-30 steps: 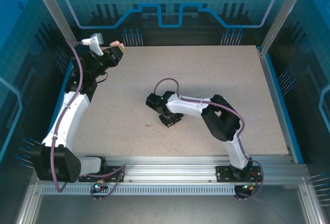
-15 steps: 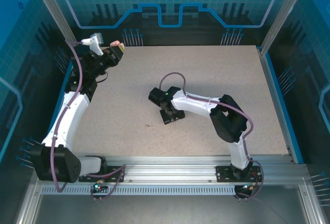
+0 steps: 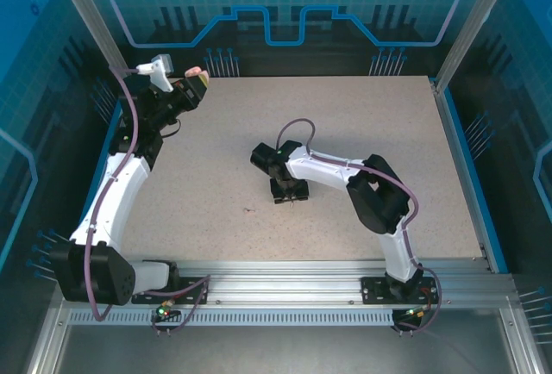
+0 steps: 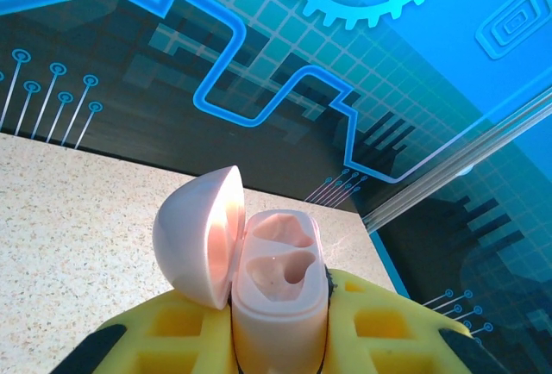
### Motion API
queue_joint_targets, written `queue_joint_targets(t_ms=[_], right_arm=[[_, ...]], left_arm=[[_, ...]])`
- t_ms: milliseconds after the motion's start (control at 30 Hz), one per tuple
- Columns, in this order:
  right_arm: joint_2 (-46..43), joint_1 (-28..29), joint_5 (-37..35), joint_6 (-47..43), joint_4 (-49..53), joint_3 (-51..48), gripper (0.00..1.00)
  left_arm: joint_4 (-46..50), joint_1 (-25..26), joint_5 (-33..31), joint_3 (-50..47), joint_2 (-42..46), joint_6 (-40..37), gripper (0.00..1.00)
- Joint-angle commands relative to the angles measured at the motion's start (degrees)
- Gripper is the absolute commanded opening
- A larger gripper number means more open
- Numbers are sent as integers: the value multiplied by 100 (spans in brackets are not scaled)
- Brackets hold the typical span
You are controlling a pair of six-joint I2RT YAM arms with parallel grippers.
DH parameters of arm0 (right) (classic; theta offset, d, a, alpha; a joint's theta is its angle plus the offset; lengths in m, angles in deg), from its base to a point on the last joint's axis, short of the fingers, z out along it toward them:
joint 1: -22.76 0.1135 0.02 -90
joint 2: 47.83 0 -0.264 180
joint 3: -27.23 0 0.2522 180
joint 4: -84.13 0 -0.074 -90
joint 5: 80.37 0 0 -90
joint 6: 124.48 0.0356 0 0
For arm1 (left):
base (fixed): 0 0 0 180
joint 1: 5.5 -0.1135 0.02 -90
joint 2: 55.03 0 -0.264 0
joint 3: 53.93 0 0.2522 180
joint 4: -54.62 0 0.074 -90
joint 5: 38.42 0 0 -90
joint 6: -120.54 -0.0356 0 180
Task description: Insert the wireless bluetooth earbuds into the charging case
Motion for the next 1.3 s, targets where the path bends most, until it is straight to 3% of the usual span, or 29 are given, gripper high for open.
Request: queue_joint_targets(t_ms=[0,733,1267], right_arm=[[153,-79,39,72,51,174,45],[466,-211,234,132,-191,183,37],[293,-365,401,112,-491,-329,29]], left_arm=[[-237,42,131,54,77,39,0],[-210,130,68,99,-2,-51,0],[-119,210,34,141,11,-123,0]])
